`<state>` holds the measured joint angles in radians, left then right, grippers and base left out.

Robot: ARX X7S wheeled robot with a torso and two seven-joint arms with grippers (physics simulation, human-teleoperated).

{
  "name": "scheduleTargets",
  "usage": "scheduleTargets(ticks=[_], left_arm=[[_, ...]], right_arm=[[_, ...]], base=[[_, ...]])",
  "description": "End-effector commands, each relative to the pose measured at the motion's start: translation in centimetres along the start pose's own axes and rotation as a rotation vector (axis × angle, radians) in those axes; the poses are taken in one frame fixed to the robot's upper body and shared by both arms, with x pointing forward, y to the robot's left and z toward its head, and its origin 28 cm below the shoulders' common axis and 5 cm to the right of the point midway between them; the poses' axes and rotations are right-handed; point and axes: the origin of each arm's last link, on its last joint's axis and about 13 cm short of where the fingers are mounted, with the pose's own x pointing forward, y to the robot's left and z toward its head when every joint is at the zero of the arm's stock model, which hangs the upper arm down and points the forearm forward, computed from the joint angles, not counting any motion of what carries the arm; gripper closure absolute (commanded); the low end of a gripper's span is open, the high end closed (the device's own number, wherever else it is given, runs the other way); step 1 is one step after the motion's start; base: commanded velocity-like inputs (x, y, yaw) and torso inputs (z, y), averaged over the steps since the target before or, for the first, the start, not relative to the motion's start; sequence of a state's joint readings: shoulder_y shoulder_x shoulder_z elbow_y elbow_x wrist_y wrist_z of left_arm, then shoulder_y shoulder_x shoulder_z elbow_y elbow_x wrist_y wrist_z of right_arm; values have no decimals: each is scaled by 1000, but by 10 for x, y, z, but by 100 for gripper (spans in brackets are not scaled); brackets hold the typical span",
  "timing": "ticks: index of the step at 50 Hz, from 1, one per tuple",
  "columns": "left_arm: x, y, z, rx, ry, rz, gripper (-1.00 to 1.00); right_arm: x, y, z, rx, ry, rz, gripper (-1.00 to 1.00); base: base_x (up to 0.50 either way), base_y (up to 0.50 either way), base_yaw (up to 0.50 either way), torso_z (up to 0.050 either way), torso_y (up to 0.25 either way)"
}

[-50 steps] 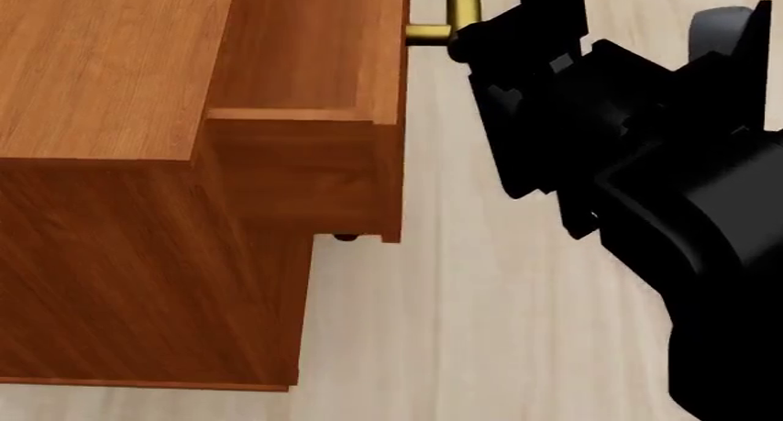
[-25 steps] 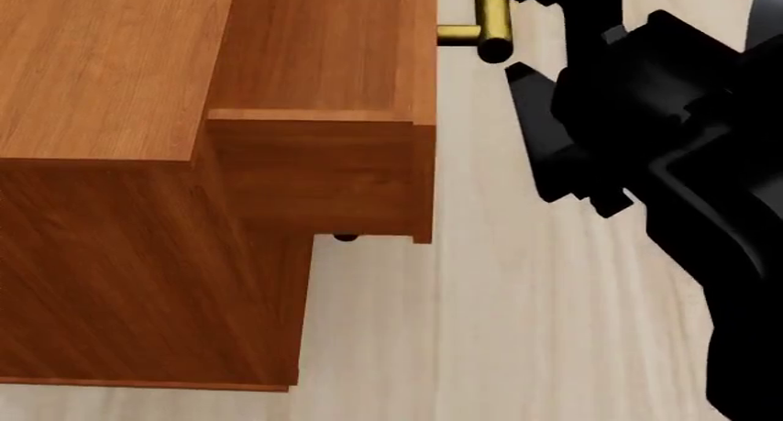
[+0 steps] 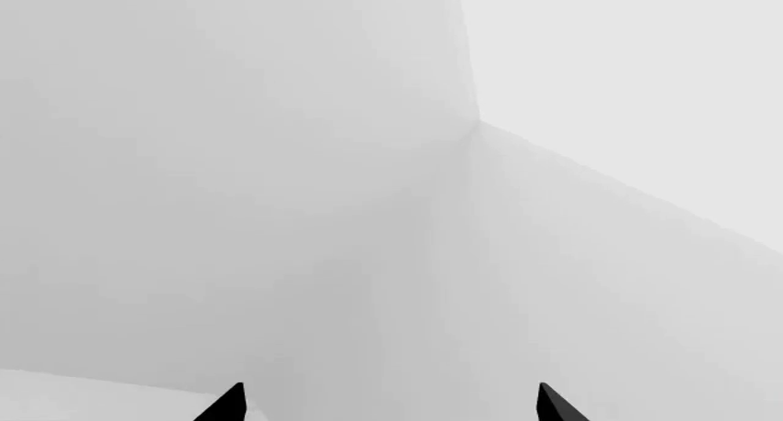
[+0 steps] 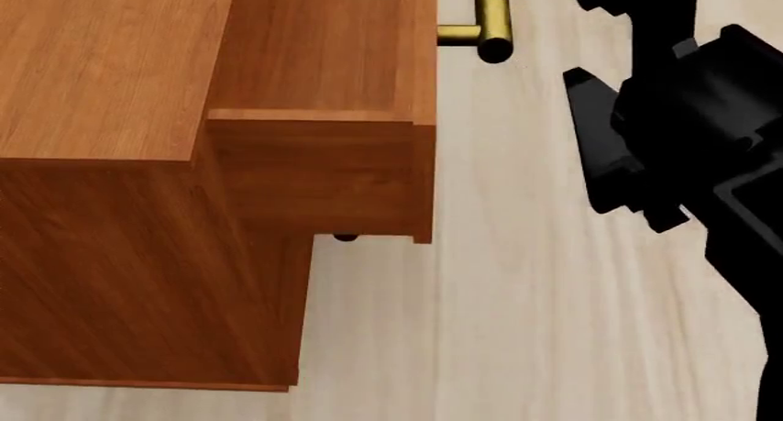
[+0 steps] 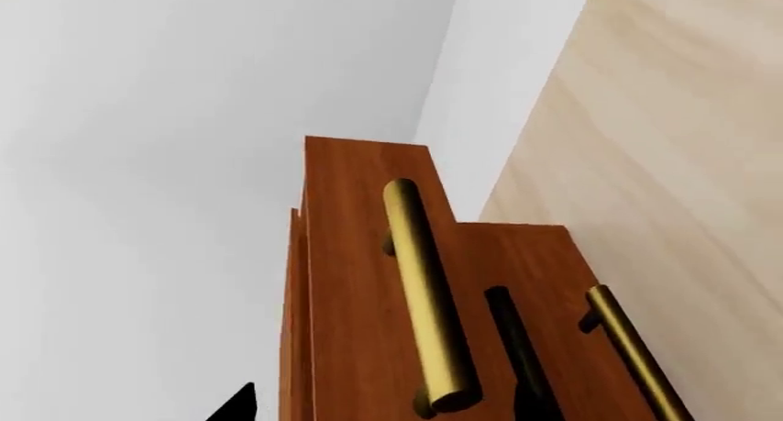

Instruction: Close the bottom drawer of the cabinet and open the top drawer.

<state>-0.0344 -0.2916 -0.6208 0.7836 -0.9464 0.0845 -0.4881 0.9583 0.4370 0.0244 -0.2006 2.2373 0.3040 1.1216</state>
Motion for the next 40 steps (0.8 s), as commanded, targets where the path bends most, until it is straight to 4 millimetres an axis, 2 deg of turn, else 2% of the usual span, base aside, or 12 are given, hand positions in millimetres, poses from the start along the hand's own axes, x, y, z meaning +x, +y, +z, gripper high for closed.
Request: scheduleTargets(ticks=[1,8,14,23,30,40], left_arm=[[0,0,0,2,0,-1,-100],[0,0,0,3,0,-1,-100],[0,0,0,4,1,-3,-100],[0,0,0,5,0,-3,-100],[0,0,0,4,-1,-3,-100],[0,0,0,0,-2,-4,-100]], right_arm=[[-21,17,-1,-123,-76,13,-100],[-42,43,-22,-456,-186,-6,-100],[-42,50,-39,-707,-238,-51,-100],[-41,60,-63,-1012,-206,-87,-100],[-36,67,-69,-1053,-159,-74,-100],[-28,90,-79,-1113,-133,-45,-100]], base=[[0,0,0,0,0],[0,0,0,0,0],[0,0,0,0,0],[0,0,0,0,0],[0,0,0,0,0],[0,0,0,0,0]])
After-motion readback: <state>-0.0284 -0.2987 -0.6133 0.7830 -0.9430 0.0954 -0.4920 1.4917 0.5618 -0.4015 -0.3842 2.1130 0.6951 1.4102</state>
